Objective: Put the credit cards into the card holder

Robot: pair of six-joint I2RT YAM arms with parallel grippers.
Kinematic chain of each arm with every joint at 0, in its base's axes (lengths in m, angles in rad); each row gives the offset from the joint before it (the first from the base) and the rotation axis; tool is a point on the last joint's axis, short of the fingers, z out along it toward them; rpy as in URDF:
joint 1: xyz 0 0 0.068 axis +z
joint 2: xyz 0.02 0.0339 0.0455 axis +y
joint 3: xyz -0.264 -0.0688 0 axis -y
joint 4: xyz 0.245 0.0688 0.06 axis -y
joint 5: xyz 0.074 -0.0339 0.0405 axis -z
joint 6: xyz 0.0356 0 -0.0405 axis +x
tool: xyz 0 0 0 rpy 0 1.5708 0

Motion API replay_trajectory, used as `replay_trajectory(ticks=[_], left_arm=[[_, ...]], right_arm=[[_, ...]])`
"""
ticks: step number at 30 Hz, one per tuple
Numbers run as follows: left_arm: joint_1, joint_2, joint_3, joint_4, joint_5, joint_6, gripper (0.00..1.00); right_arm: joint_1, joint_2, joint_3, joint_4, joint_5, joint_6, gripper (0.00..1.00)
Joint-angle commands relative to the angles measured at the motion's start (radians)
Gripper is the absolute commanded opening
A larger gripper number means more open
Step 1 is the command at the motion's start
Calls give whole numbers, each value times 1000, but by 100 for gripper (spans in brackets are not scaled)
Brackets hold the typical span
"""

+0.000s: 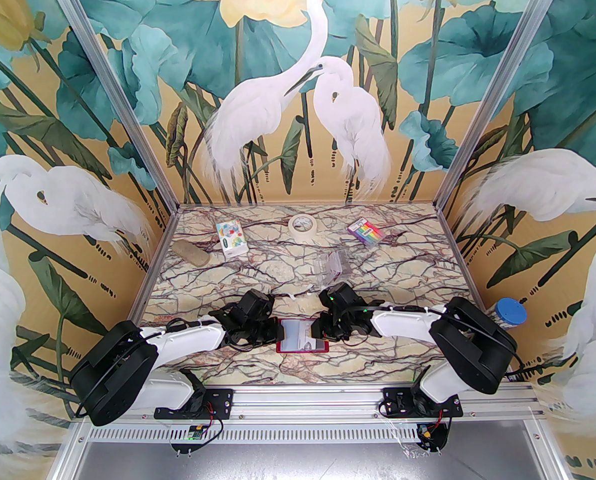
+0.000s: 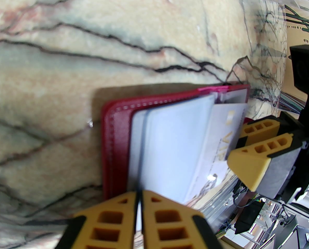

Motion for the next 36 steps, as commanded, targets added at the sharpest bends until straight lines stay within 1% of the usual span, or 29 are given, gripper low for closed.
replay_trajectory(ticks=[1,5,22,27,36], left_arm=[[-8,42,-13,-85,-68,24,11],[-8,48,-13,-84,-68,25,11],[-7,53,-13,-82,-68,25,11],[-6,54,-10,-88,-73,24,10],[-8,57,-12,-84,-73,22,11]], right_arm=[[5,4,20,-46,30,-13,22],[5,5,34,-60,30,-20,24],[11,47,66,-63,16,-26,25],[17,71,88,-90,12,-38,24],[31,71,96,-87,11,-32,25]])
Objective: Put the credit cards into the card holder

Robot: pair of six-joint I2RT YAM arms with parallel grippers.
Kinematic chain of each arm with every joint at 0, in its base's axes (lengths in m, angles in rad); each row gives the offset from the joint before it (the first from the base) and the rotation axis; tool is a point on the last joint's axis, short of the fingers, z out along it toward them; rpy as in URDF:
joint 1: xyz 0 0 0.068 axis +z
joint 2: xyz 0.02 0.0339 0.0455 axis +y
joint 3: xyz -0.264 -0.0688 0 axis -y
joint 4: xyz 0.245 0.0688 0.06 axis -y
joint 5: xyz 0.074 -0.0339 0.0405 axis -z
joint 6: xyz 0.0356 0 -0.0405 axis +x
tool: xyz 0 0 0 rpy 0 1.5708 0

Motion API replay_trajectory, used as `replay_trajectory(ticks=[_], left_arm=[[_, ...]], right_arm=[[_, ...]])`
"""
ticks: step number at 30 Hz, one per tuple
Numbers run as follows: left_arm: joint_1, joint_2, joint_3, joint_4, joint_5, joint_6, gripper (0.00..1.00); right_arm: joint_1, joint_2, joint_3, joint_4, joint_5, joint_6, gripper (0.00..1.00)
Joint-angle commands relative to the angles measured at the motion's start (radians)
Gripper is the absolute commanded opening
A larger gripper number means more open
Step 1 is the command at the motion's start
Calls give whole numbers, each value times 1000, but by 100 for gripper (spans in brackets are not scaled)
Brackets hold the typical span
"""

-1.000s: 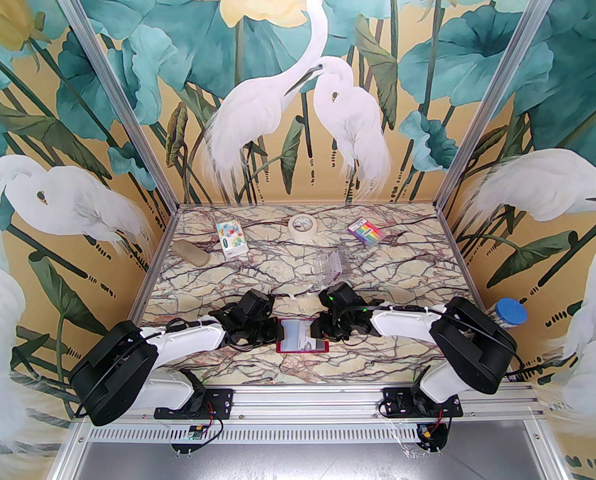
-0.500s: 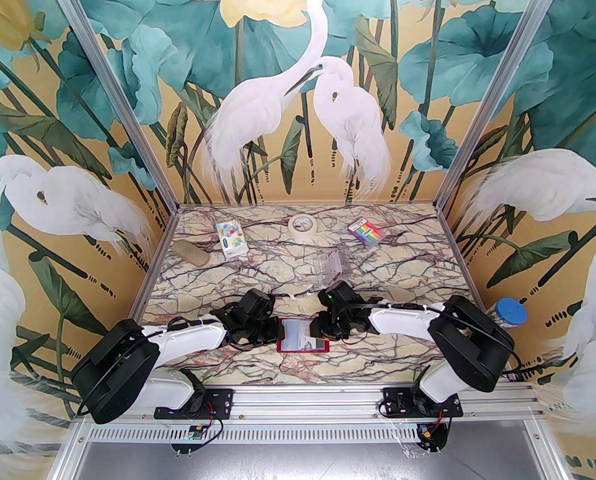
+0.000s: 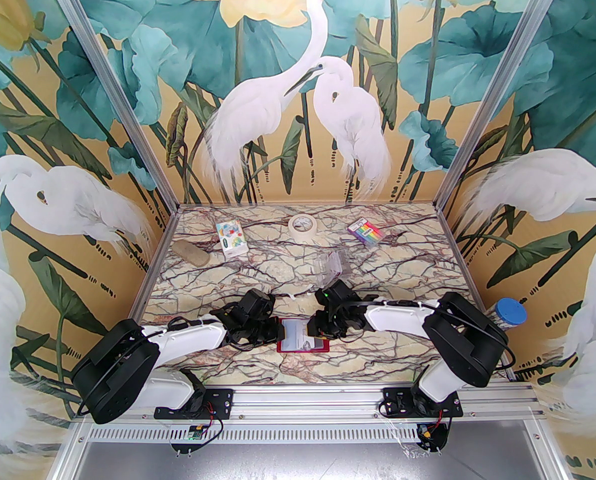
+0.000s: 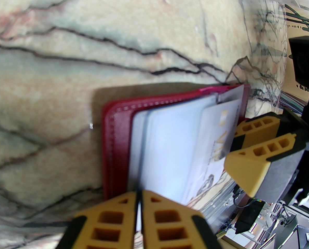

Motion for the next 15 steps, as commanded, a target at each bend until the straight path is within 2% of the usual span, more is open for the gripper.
replay_trajectory(ticks=[1,4,10,13,15], left_arm=[[-6,44,-22,-83,-73,18,10],[-7,37,-23,-86,-78,16,11],[-6,34,-25,-87,-78,17,10],[-5,36,-25,-84,-77,17,11],[-6,35,-24,-84,-75,17,10]], right_arm=[[15,17,20,-21,13,-13,26],[16,0,31,-54,27,-19,30],[16,-71,90,-212,124,-50,45],[16,-93,119,-288,180,-54,46],[16,-100,135,-317,202,-51,39]])
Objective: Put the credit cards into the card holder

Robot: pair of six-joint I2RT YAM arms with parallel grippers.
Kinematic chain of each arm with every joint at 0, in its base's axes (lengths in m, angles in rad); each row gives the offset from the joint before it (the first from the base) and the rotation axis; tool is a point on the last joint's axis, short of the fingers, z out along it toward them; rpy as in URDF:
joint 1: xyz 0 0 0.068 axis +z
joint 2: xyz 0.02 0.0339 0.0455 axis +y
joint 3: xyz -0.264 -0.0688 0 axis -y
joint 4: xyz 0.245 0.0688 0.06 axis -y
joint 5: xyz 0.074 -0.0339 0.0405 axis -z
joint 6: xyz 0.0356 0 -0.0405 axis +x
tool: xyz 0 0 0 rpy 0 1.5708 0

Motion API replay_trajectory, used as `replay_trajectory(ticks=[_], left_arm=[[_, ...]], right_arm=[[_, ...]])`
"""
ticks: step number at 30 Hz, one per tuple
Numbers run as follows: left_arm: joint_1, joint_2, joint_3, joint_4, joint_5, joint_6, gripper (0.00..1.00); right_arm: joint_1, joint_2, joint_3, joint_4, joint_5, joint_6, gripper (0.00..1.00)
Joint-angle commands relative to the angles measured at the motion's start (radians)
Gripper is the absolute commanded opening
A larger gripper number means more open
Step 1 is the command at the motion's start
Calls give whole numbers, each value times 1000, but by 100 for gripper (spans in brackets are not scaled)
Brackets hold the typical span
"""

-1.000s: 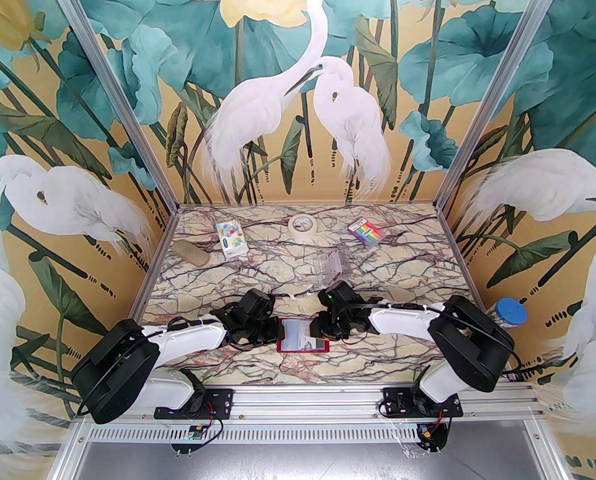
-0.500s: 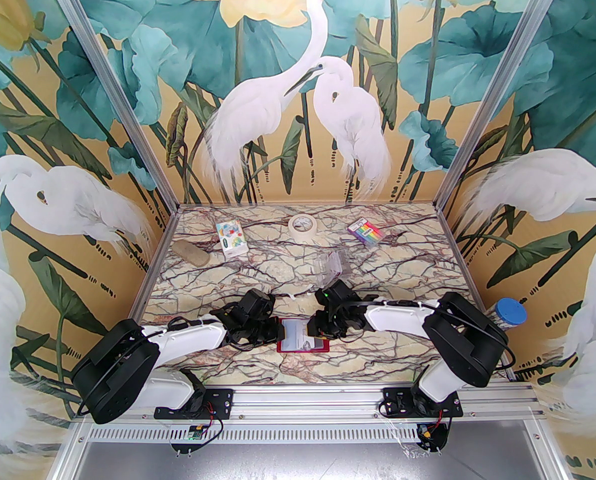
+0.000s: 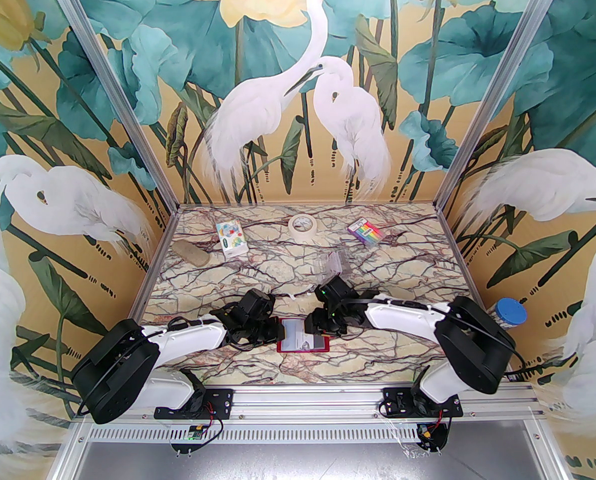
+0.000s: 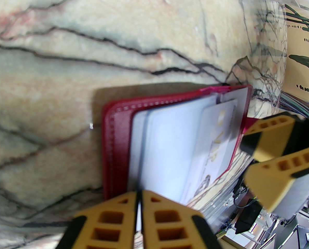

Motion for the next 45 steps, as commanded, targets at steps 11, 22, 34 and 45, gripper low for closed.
replay_trajectory(ticks=[11,22,34,45], left_arm=[[-7,34,-29,-84,-78,17,10],[-6,45,-28,-77,-76,19,10],[-6,49,-26,-78,-73,18,10],[-6,56,-23,-78,-71,21,10]], right_arm=[[11,24,43,-72,53,15,1],[25,91,45,-57,36,18,0],[35,124,48,-45,21,19,0],[39,140,60,-45,12,17,4]])
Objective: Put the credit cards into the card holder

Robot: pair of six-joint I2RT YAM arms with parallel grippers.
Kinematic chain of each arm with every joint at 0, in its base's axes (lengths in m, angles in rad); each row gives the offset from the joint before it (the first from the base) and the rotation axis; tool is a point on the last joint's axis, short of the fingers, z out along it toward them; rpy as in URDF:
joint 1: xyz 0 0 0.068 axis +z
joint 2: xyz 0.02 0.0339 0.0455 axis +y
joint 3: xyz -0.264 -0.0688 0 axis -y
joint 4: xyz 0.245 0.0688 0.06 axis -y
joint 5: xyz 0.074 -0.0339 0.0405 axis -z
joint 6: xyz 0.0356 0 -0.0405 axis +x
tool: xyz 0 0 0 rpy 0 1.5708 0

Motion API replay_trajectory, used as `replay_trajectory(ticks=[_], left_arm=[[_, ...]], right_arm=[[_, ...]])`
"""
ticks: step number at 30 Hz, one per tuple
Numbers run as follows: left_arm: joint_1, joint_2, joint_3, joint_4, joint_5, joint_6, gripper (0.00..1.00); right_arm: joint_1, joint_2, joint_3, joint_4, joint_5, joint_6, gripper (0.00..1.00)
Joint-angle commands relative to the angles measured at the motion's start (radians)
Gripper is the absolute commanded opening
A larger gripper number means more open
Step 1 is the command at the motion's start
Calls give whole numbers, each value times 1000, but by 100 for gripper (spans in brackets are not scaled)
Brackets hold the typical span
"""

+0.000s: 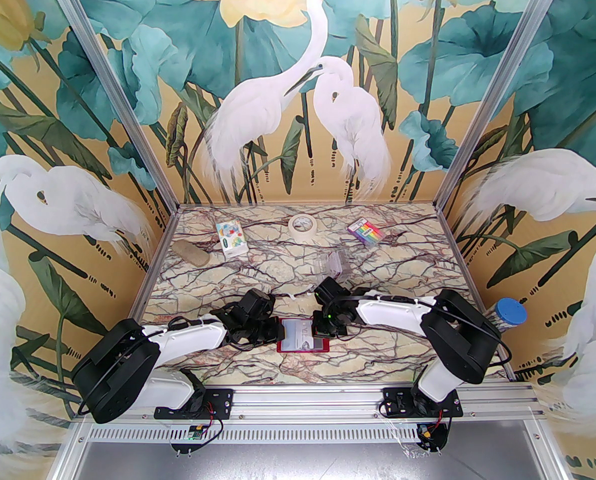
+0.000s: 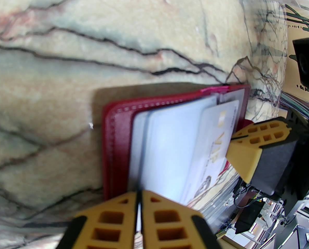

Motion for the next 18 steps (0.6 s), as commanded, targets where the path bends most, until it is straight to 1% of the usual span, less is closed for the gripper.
replay_trajectory(ticks=[1,18], left_arm=[[-6,52,-25,-77,-72,21,10],[-6,56,-28,-66,-69,18,10]], right_arm=[[15,30,22,7,-12,7,4],[43,68,63,1,-17,6,5]])
